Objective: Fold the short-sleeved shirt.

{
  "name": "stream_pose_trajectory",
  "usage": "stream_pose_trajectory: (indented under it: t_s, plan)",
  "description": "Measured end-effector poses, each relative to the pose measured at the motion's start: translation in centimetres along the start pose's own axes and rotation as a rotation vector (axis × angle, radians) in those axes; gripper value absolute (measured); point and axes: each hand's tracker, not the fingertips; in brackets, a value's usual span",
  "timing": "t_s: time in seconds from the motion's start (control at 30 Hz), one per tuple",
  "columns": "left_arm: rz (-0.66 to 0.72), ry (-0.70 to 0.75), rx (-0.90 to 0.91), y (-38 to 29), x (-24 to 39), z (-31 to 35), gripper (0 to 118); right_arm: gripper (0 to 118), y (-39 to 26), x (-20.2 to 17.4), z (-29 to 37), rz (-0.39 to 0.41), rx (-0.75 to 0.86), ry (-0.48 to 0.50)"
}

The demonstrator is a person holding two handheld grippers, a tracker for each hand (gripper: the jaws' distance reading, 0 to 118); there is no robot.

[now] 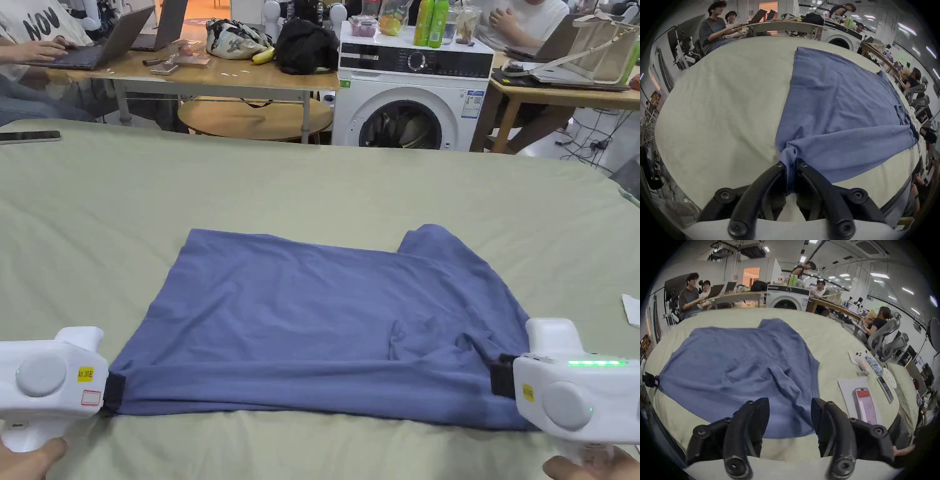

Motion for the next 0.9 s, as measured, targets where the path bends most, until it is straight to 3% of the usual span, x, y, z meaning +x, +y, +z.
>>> stream_pose_trajectory:
  t_s: [0.2,0.3,0.37,0.4,0.43,0.57,0.9]
  plan:
    - [0.003,0.002,0.012,-0.3,-0.1,0.1,3,54,-2.4,2.1,-3.5,-0.049,-0.188,0.023]
    - [0.01,-0.002,0.016,-0.3,-0.3,0.0,3,50,-3.7,2.3,-4.5,-0.084,-0.189,0.083]
    - [0.005,-0.001,0.021,-0.5,-0.2,0.3,3,38,-3.8,2.1,-3.9,-0.082,-0.148,0.073]
    - [0.003,-0.001,0.026,-0.5,-0.2,0.3,3,23,-3.6,2.1,-3.8,-0.092,-0.141,0.109]
    - [0.003,-0.002,0.033,-0.5,-0.2,0.5,3,0,-3.4,2.2,-3.7,-0.117,-0.146,0.161]
    - [0.043,-0.052,0.097,-0.2,-0.8,1.9,3,0,-2.3,1.8,-2.1,-0.087,-0.077,0.105]
    - [0.057,-0.132,0.286,6.1,-1.0,4.4,3,0,4.8,1.6,-1.2,-0.117,0.05,0.122]
